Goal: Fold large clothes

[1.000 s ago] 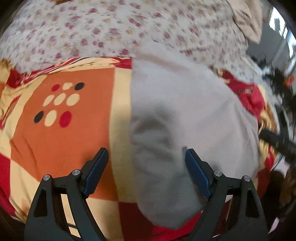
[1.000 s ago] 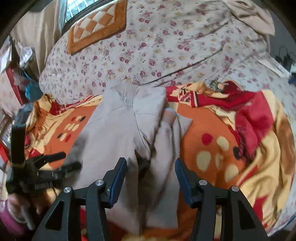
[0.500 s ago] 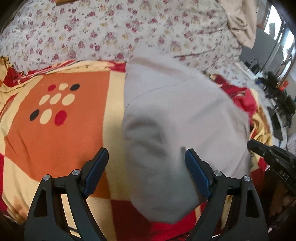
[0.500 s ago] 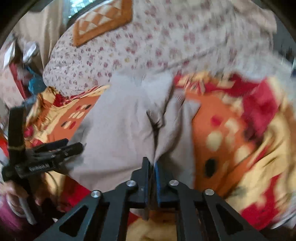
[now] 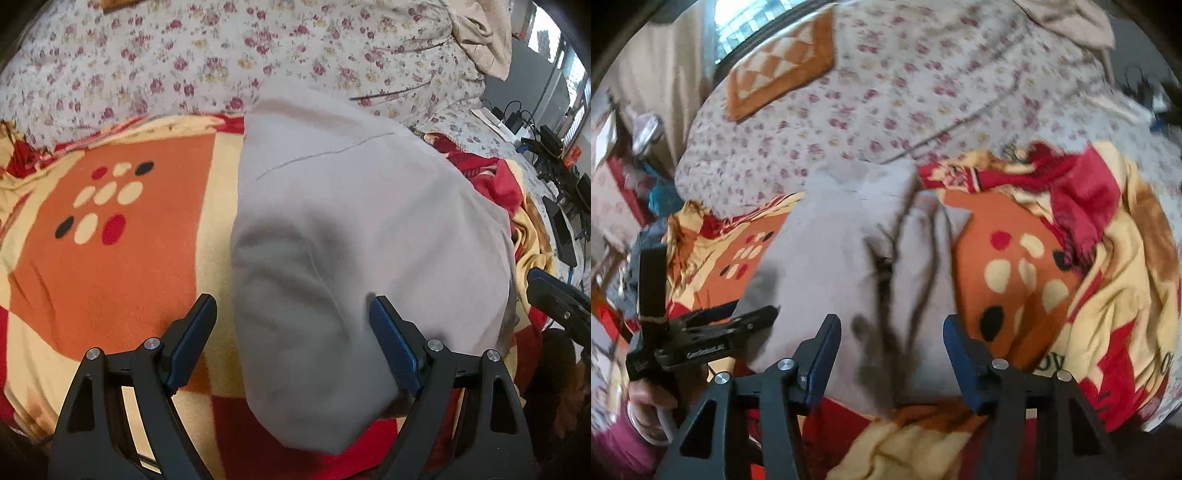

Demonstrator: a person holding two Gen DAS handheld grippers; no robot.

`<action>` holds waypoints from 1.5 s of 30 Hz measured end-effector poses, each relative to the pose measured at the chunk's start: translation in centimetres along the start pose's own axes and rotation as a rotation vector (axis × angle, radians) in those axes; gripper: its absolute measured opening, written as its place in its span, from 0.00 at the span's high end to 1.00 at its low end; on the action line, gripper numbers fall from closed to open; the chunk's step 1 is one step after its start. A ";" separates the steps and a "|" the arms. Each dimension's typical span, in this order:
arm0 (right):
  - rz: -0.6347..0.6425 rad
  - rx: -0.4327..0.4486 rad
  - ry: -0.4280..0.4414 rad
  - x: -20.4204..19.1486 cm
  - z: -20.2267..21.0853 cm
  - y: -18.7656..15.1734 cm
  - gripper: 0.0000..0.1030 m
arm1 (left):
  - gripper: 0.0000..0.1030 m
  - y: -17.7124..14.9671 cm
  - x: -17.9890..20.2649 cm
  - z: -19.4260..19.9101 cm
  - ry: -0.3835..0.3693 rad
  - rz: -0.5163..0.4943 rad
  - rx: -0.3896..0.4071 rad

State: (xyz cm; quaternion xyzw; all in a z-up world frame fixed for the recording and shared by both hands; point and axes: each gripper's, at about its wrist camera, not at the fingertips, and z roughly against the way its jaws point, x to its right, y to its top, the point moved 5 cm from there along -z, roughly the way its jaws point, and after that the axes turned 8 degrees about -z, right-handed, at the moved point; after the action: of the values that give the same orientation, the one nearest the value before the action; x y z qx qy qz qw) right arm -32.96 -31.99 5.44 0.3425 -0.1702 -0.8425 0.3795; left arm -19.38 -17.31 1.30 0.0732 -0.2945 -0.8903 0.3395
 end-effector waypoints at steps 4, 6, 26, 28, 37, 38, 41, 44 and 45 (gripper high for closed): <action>0.045 0.023 -0.014 -1.9 -0.5 0.4 0.47 | 0.17 0.2 0.2 0.6 0.033 -0.031 0.030; 0.040 0.023 -0.047 -2.1 -1.9 1.4 0.56 | 0.17 0.2 0.3 0.7 0.050 -0.045 0.039; 0.019 0.072 -0.122 -2.4 0.0 0.9 0.37 | 0.17 1.0 -0.3 2.3 0.134 -0.064 0.117; 0.042 0.079 -0.121 -3.4 0.4 0.7 0.37 | 0.17 1.1 -0.5 2.6 0.140 -0.053 0.127; 0.082 0.058 -0.114 -6.1 -0.9 -0.6 0.29 | 0.17 1.3 -1.3 3.3 0.154 -0.013 0.153; 0.081 0.054 -0.115 -6.2 -1.0 -0.7 0.28 | 0.17 1.3 -1.4 3.3 0.154 -0.009 0.151; 0.078 0.042 -0.116 -6.1 -1.3 -0.8 0.28 | 0.17 1.3 -1.3 3.1 0.154 -0.009 0.147; 0.059 0.040 -0.120 -5.6 -1.5 -0.7 0.28 | 0.17 1.2 -1.0 3.0 0.161 -0.022 0.146; 0.052 0.037 -0.123 -5.4 -1.6 -0.7 0.28 | 0.17 1.2 -1.0 2.9 0.161 -0.027 0.145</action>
State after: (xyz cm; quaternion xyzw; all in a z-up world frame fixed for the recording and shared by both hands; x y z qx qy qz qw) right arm -29.65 -27.47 6.38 0.2927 -0.2177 -0.8483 0.3838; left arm -18.90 -16.01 4.34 0.1730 -0.3290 -0.8623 0.3440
